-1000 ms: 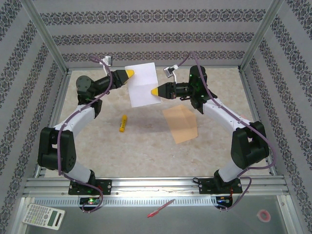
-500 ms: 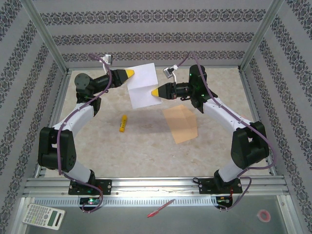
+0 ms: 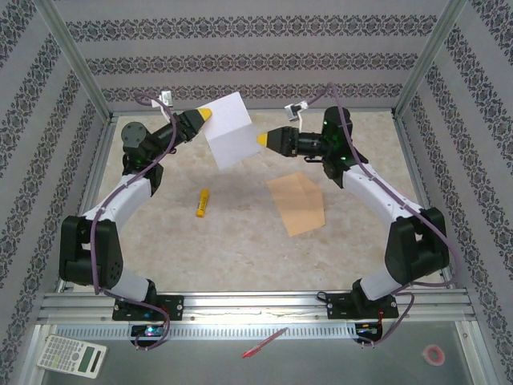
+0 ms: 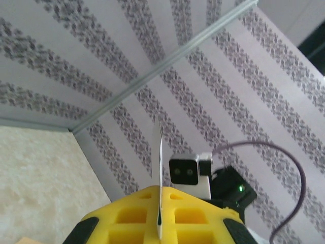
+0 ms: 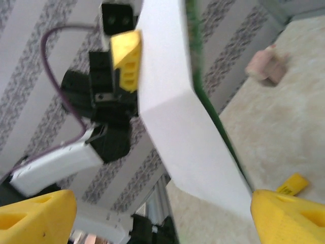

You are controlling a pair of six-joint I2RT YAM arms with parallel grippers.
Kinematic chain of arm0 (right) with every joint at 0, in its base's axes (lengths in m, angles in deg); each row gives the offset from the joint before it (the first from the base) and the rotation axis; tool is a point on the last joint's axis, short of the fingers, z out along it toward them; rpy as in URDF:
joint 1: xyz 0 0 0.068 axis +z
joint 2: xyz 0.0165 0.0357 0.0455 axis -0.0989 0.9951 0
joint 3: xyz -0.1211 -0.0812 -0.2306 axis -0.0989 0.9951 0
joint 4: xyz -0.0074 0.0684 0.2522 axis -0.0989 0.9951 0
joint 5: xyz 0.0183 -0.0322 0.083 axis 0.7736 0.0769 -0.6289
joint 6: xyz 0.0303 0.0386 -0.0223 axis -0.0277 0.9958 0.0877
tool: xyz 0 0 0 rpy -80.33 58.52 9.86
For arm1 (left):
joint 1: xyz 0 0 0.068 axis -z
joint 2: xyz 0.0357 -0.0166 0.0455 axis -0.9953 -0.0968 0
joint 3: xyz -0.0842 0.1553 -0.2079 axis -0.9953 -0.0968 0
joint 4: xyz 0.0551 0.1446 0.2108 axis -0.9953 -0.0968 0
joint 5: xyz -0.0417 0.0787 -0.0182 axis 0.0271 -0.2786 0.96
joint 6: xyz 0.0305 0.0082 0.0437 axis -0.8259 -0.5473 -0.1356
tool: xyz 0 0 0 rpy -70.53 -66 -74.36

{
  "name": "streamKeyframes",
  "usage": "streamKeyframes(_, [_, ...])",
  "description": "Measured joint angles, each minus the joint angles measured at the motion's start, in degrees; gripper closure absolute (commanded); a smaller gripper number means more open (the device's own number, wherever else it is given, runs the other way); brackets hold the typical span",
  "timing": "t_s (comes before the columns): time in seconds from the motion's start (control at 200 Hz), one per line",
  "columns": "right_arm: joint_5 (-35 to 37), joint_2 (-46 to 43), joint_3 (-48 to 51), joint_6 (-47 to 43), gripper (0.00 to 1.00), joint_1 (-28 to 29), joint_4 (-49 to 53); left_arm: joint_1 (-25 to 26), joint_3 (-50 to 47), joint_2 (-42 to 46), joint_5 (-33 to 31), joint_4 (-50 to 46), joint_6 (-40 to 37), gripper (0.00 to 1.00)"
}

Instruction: Place the letter into the envelope and seal it

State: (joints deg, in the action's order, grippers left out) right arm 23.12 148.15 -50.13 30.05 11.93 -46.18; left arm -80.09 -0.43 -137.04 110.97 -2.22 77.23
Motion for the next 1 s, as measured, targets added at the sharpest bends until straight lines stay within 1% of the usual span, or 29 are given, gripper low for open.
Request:
streamKeyframes(0.11, [5.6,-2.3,4.2,2.1,0.08,-1.2,-1.8,0.0,-2.8,2.3,-5.9,0.1,0.6,1.00])
streamKeyframes(0.2, [10.3,-3.0,7.3,3.5,0.08,-0.8,-3.2,0.0,-5.4,3.5,-10.9,1.0,2.2,1.00])
streamKeyframes(0.365, [17.7,-3.1,11.3,6.4,0.08,1.9,-6.0,0.0,-10.7,4.2,-18.8,4.2,6.9,1.00])
streamKeyframes(0.47, [22.1,-2.4,13.4,9.8,0.08,4.5,-11.3,0.0,-12.5,4.5,-22.9,4.9,10.0,1.00])
streamKeyframes(0.575, [25.4,0.6,14.4,13.2,0.07,7.0,-18.4,0.0,-13.7,5.7,-26.1,5.8,12.5,1.00])
streamKeyframes(0.754, [29.7,6.8,14.4,17.0,0.08,10.8,-25.9,0.4,-14.5,6.9,-30.4,8.7,16.9,1.00])
streamKeyframes(0.999, [31.2,12.2,12.3,20.4,0.07,13.0,-33.2,3.2,-14.6,6.8,-33.4,10.8,20.8,1.00])
